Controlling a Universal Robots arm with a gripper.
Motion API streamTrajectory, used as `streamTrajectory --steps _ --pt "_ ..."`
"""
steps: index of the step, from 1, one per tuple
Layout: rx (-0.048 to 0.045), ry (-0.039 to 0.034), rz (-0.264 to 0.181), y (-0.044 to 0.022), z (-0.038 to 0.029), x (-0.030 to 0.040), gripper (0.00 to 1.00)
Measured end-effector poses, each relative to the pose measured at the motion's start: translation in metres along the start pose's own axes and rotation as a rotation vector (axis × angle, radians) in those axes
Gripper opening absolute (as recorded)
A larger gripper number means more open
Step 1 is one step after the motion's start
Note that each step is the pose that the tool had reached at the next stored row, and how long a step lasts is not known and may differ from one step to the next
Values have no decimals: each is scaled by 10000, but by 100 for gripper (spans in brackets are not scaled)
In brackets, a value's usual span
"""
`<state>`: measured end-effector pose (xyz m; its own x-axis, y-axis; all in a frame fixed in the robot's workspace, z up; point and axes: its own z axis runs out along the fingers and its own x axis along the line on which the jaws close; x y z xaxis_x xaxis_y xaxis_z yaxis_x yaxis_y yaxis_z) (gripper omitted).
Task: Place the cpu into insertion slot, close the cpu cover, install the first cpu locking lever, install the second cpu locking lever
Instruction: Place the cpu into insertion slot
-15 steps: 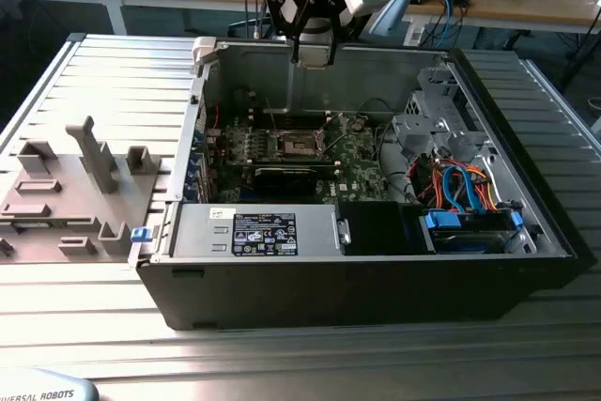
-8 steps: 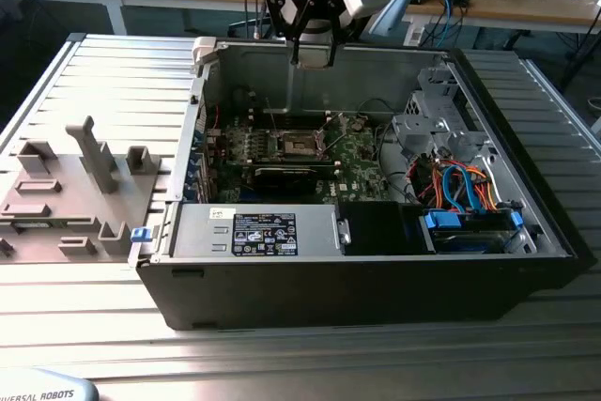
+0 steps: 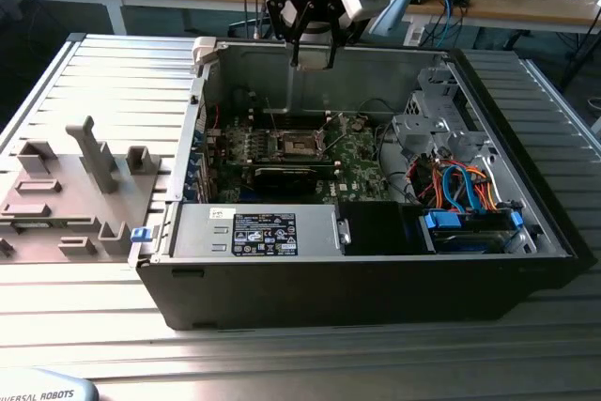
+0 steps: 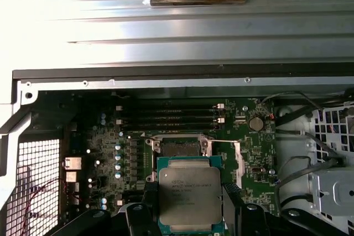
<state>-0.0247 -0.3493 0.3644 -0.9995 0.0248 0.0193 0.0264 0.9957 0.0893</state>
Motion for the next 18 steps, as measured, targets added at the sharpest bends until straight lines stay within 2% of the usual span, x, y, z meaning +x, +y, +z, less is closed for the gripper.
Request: streamTrajectory --steps 7,9,18 --pt "0 0 0 -1 17 0 54" --pt "-1 -1 1 -9 53 0 54" --pt "1 0 2 -11 60 0 54"
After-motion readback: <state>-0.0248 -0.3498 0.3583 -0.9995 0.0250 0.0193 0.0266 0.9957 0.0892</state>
